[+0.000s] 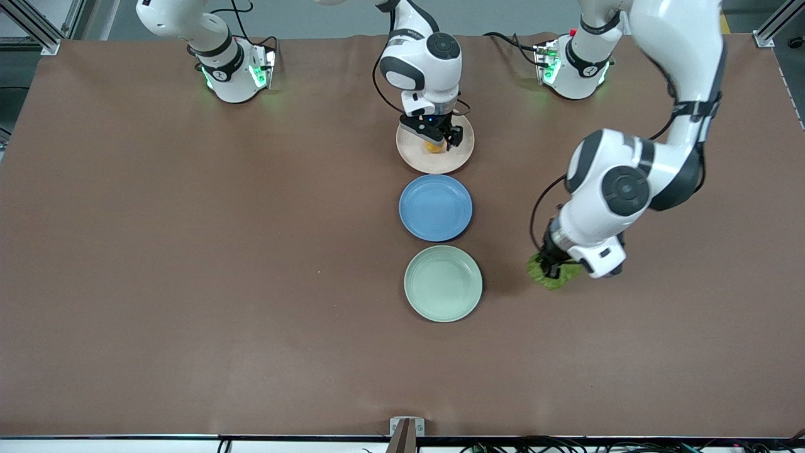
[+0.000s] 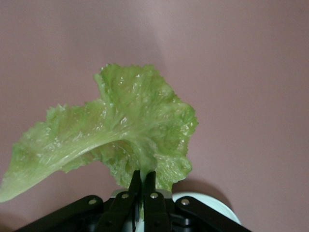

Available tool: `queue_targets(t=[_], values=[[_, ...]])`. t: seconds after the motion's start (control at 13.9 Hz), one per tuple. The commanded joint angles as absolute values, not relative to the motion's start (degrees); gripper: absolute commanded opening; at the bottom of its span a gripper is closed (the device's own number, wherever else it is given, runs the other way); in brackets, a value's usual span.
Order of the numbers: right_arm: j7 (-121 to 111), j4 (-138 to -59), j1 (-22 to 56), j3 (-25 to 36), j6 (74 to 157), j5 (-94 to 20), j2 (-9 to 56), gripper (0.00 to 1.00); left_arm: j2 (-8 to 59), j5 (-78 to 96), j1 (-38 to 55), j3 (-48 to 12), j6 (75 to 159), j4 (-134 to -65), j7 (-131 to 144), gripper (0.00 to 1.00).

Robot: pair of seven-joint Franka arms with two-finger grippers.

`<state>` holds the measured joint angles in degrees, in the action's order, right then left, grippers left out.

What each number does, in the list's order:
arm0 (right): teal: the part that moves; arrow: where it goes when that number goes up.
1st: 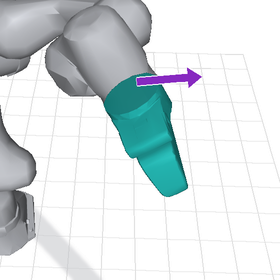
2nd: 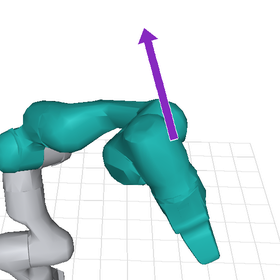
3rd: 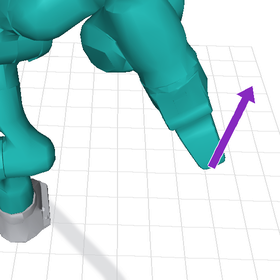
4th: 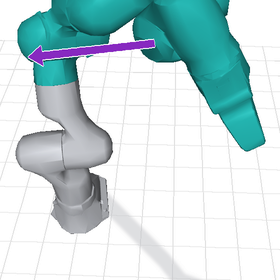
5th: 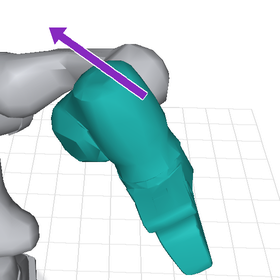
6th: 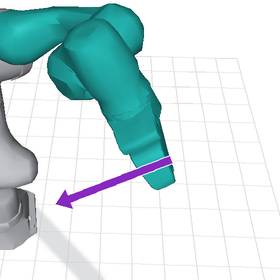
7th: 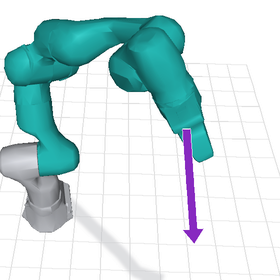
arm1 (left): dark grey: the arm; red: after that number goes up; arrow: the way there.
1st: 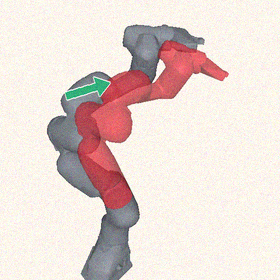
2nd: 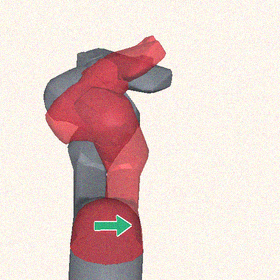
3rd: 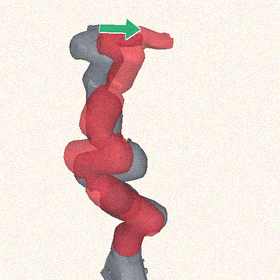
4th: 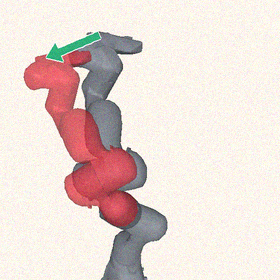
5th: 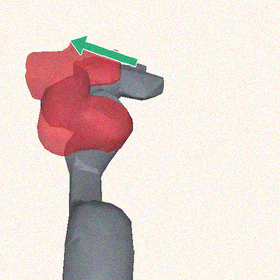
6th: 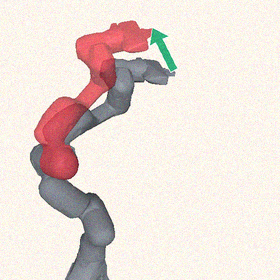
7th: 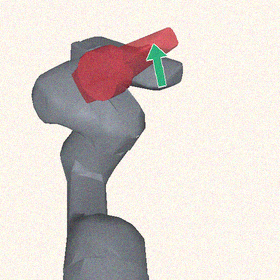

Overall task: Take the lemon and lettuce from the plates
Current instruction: 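Carry the lettuce aside with the left gripper while the right gripper lifts the lemon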

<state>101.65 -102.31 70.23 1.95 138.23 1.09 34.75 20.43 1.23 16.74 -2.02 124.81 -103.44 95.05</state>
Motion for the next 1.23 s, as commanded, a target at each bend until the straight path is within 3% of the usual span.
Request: queue_targets(t=[0.0,0.29,0.43,0.58,0.65,1.15], values=[[102.4,-101.7,71.9,2.7,138.3,2.3,35.9,0.91,14.2,2.5,15.5,-2.4,133.1,-117.0,93.3,0.0],[102.5,-101.7,72.7,2.7,138.3,2.9,35.9,0.73,11.0,2.3,12.4,-2.3,145.8,-130.8,87.7,0.0],[101.9,-101.7,72.5,2.7,137.6,3.6,35.8,0.49,11.8,2.2,10.3,-2.3,151.2,-133.6,87.6,0.0],[101.3,-101.6,71.8,2.9,137.5,3.6,35.2,0.11,12.7,2.3,9.1,-2.3,152.3,-134.4,87.5,0.0],[100.6,-101.6,71.1,3.0,137.5,3.5,34.6,0.02,13.2,2.2,8.5,-2.3,153.1,-134.5,87.5,0.0],[78.3,-106.9,57.4,2.9,133.8,3.3,26.0,0.0,16.5,2.2,8.0,-2.3,156.9,-135.1,87.4,0.0]])
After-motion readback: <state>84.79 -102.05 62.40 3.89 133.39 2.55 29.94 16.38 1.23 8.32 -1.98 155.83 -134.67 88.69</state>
